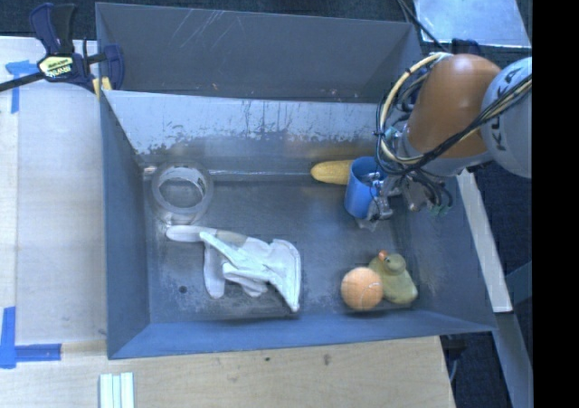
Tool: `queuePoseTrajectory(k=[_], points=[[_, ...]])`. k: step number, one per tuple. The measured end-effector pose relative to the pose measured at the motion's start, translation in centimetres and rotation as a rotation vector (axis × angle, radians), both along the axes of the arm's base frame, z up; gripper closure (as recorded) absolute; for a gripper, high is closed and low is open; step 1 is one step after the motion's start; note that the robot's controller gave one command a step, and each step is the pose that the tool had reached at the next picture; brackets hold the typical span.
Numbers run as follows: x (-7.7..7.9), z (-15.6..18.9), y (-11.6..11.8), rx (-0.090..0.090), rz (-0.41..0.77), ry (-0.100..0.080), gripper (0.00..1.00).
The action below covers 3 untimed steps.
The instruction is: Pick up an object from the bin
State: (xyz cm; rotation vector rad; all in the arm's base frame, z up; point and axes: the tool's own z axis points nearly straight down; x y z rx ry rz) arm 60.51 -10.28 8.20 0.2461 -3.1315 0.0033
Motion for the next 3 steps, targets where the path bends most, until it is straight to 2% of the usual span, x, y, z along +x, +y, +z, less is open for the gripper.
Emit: queuePoseTrajectory(k=[1,2,3], points=[[0.0,0.0,0.0,0.000,0.000,0.000,1.00],[1.2,10.7,-1.0,0.000,0.069,-0.003,1.00],[1.2,10.7,-1.0,0.000,0.069,-0.003,1.00]])
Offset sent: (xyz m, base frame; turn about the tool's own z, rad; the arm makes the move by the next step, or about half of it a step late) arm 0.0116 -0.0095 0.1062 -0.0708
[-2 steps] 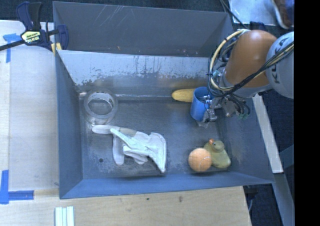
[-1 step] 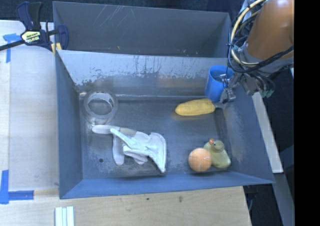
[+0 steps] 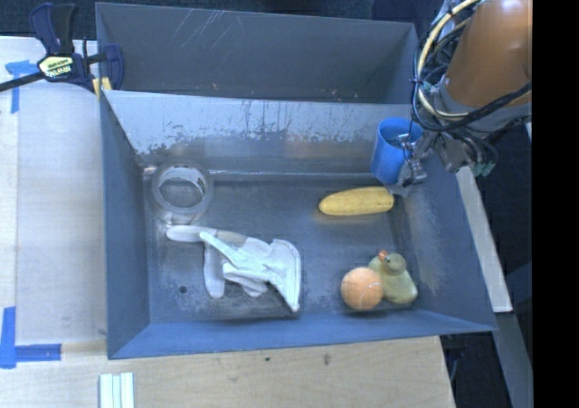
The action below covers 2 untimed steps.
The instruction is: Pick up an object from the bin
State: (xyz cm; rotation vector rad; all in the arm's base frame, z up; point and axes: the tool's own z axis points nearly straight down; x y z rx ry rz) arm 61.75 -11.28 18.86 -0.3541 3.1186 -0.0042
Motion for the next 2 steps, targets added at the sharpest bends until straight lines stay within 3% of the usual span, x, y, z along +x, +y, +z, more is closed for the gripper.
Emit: queuePoseTrajectory(k=[1,2], points=[[-0.2,4.3,0.1,0.001,-0.009,0.005,1.00],[-0.2,21.3,-0.7,-0.001,0.015,-0.007,1.00]])
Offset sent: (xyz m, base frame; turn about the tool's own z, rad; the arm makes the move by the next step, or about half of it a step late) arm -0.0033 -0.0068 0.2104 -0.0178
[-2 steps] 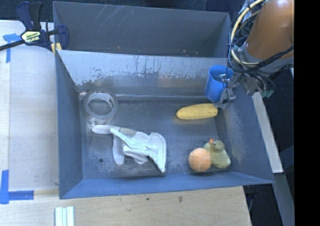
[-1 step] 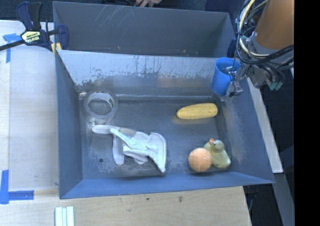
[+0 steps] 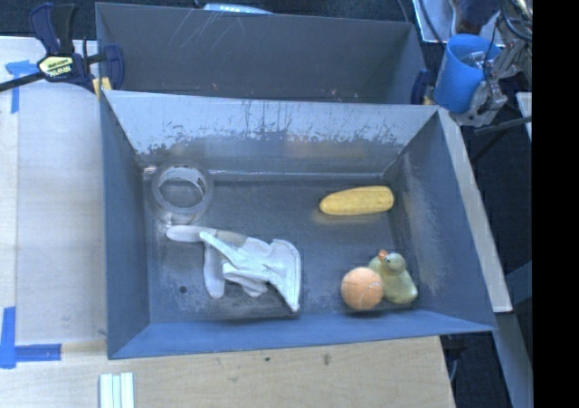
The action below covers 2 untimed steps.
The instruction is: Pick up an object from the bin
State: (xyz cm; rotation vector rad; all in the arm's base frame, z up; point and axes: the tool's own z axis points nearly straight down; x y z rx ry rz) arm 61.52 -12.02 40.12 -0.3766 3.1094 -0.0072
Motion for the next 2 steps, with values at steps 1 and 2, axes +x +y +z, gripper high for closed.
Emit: queuePoseTrajectory(k=[1,2], points=[[0.0,-0.1,0.0,0.001,0.000,0.003,1.00],[-0.6,-4.8,2.6,-0.001,0.070,-0.005,1.00]])
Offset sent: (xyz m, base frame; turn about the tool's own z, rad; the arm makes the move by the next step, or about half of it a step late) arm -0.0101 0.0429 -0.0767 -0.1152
